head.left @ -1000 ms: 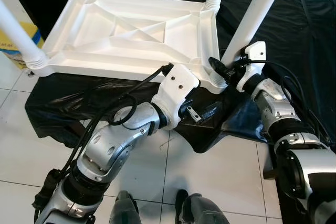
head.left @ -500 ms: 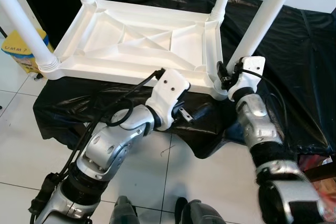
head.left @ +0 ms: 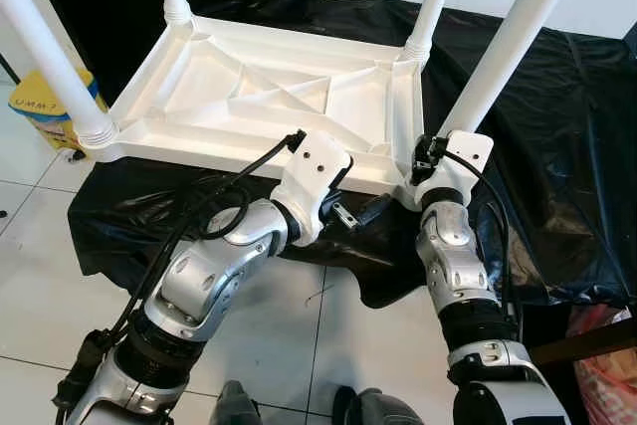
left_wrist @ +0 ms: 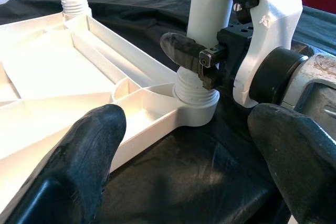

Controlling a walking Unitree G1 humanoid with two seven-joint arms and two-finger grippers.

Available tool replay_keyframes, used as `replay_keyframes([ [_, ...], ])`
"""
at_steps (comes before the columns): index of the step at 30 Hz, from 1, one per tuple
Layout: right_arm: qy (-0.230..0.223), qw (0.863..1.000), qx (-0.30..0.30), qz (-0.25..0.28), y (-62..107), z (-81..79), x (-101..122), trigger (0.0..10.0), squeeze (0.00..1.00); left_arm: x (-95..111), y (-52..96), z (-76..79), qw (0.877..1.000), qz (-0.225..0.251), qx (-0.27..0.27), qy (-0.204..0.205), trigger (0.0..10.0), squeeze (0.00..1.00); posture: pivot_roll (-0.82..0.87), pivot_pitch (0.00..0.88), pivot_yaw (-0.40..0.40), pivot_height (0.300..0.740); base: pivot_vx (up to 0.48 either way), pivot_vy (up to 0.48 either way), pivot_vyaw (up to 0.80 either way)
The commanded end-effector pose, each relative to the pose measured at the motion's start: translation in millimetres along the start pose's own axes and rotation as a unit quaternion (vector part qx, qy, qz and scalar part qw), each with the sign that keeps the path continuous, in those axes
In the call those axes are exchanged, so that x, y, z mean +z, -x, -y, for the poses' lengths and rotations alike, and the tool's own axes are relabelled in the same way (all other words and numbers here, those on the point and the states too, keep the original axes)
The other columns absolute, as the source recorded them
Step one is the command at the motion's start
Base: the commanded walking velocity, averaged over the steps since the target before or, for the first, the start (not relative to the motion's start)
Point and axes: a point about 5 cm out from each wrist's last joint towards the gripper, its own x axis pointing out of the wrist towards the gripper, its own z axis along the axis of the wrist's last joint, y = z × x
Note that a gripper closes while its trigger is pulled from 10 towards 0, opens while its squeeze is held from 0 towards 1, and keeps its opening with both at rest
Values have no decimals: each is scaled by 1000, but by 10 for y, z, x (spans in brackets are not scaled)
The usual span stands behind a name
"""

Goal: Building children table

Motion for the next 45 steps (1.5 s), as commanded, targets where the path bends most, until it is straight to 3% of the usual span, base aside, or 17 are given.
replay_keyframes([
  [1,4,998,-32,-58,93,140,-244,10000,0,-33,3,53,999,0,-36,6,10000,0,80,136,-80,740,0,0,0],
  [5,2,998,-25,-55,94,120,-205,10000,0,-35,1,48,999,1,-35,6,10000,0,82,137,-81,740,0,0,0],
  [6,6,999,-21,-50,94,111,-170,10000,286,-34,1,45,999,2,-34,6,10000,0,83,140,-81,740,0,0,0],
  [7,6,999,-21,-50,94,111,-170,10000,286,-34,1,45,999,2,-34,6,10000,0,83,140,-81,740,0,0,0],
  [8,4,999,-13,-44,95,99,-122,10000,1000,-36,2,43,999,3,-33,6,10000,0,82,146,-79,740,0,0,0],
  [12,1,999,-2,-32,87,97,-66,10000,1000,-36,4,42,999,4,-32,6,10000,0,87,152,-77,740,0,0,0],
  [20,7,993,116,13,-39,227,164,10000,1000,-43,26,44,1000,2,-31,6,10000,0,96,173,-90,740,0,0,0],
  [21,17,985,169,21,-83,310,240,10000,529,-52,37,49,999,0,-31,5,10000,0,97,176,-90,740,0,0,0],
  [22,17,985,169,21,-83,310,240,10000,529,-52,37,49,999,0,-31,5,10000,0,97,176,-90,740,0,0,0],
  [23,23,980,198,23,-98,337,270,10000,0,-54,41,50,999,-1,-31,5,10000,0,97,178,-89,740,0,0,0],
  [28,41,962,270,4,-109,339,267,10000,0,-53,44,46,999,-1,-32,4,10000,0,94,181,-90,740,0,0,0],
  [34,76,913,401,-24,-162,204,175,10000,0,-33,18,62,999,1,-35,1,10000,0,102,182,-96,740,0,0,0],
  [39,77,901,424,-49,-208,196,120,10000,0,-19,25,61,999,3,-33,0,10000,0,109,184,-99,740,0,0,0],
  [40,86,900,425,-50,-222,206,110,4471,0,-17,30,60,1000,3,-31,0,10000,0,114,187,-102,740,0,0,0],
  [41,86,900,425,-50,-222,206,110,4471,0,-17,30,60,1000,3,-31,0,10000,0,114,187,-102,740,0,0,0],
  [43,92,902,417,-66,-262,257,77,0,0,-19,43,64,1000,3,-28,1,10000,0,116,192,-107,740,0,0,0],
  [45,93,903,413,-72,-273,288,61,0,0,-24,48,68,1000,3,-27,2,10000,0,115,192,-108,740,0,0,0],
])
